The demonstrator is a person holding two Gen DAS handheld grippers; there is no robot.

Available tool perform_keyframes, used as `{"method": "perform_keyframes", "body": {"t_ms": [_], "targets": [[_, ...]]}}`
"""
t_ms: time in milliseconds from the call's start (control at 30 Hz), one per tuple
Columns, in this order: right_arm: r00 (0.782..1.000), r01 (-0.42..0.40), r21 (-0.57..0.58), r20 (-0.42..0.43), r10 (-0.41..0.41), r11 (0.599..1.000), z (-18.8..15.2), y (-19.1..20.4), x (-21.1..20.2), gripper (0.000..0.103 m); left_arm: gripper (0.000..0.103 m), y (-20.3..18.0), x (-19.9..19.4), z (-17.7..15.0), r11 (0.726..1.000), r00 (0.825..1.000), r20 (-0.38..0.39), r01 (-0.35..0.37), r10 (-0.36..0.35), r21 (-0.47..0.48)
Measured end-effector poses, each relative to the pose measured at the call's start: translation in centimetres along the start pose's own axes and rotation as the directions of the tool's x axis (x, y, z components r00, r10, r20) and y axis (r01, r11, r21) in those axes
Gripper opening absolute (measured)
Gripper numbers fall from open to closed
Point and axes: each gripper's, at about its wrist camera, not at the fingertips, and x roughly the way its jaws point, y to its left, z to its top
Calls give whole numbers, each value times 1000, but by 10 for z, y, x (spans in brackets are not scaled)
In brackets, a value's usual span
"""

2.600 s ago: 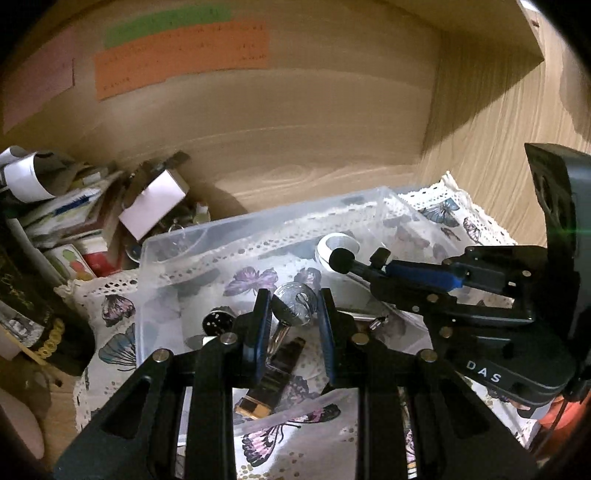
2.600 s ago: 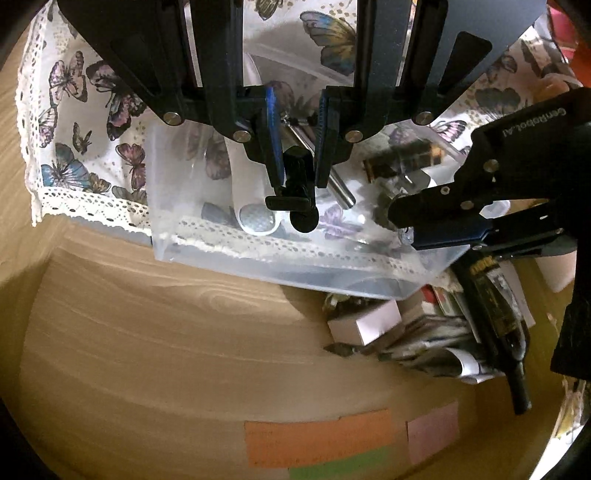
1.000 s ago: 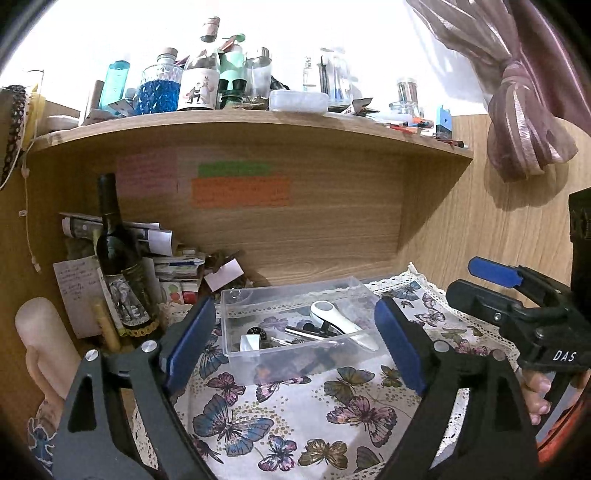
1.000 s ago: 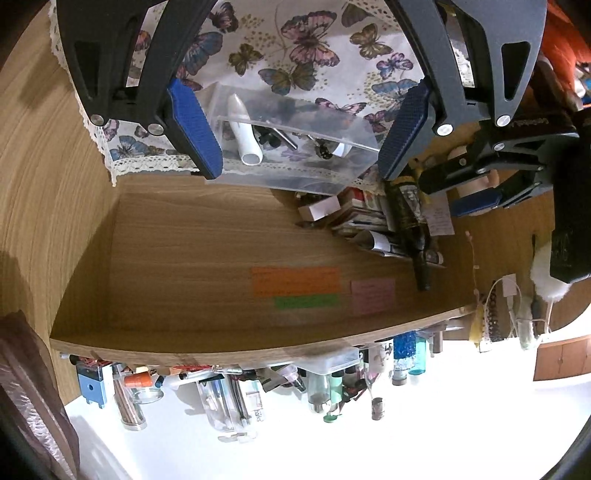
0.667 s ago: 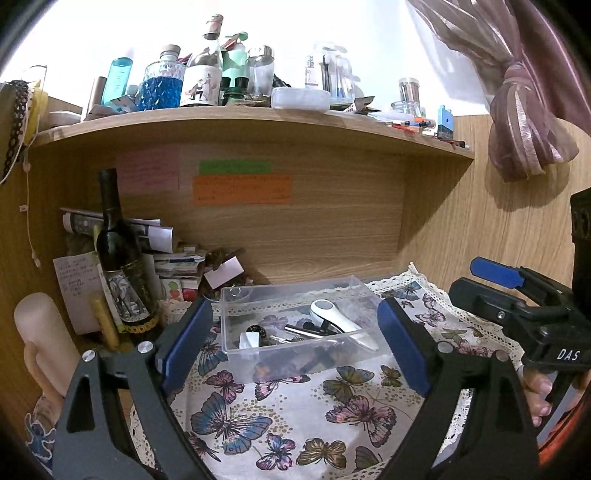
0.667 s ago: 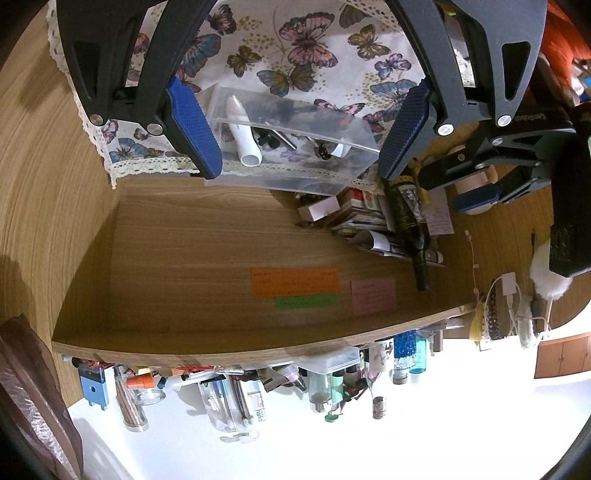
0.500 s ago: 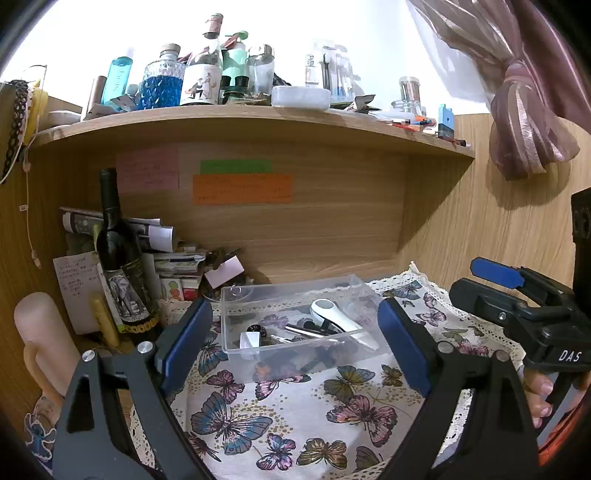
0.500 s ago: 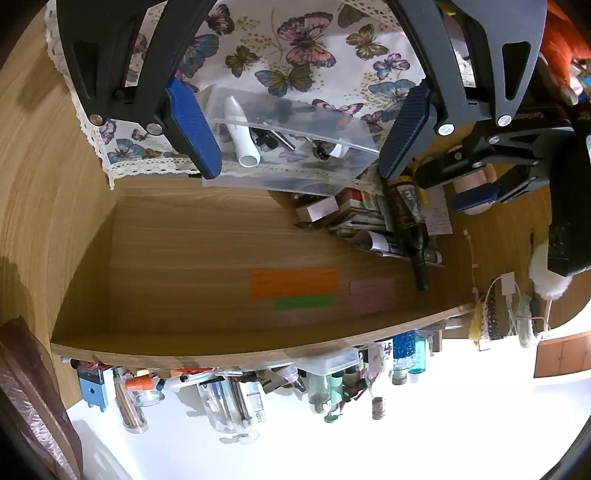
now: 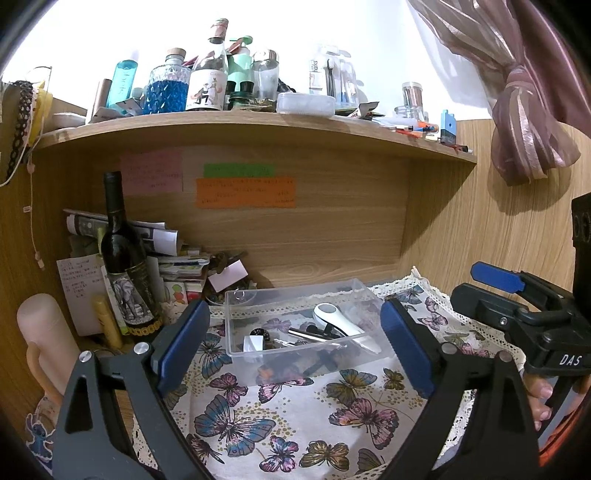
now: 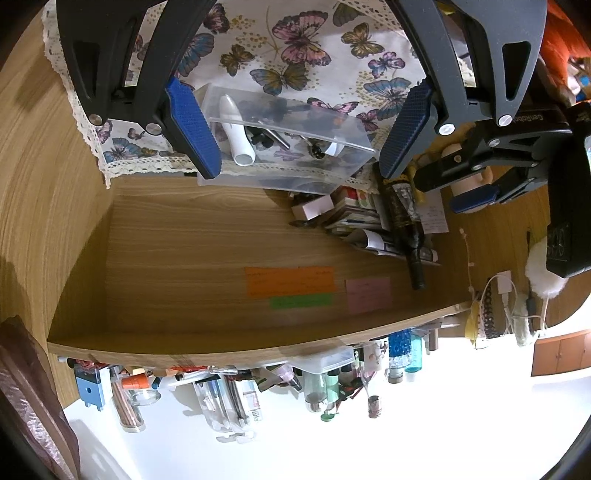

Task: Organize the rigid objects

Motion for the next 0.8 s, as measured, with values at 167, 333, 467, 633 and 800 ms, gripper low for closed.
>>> {"method": "perform_keyframes", "body": {"t_ms": [167,333,467,633,800], "targets": [[1000,-1,3,1,1,1000,0,1,-1,88,95,0,0,0,1000,1000,0,2,-2,3],[1000,-6,2,0,6,1000,1,1,0,89,95,-1,1,0,1000,1000,-8,4,-4,0],[1000,-6,1,-6,6,1000,0,1,1,89,95,-2,1,-1,1000,1000,-16,10,-10,4],[1000,-8,5,-13,8,1000,-1,1,3,89,95,-4,1,-1,1000,1000,-20,14,-14,2],[1000,-8,8,-21,9,1000,-2,0,6,89,95,-7,0,-1,1000,1000,-16,18,-18,1]]}}
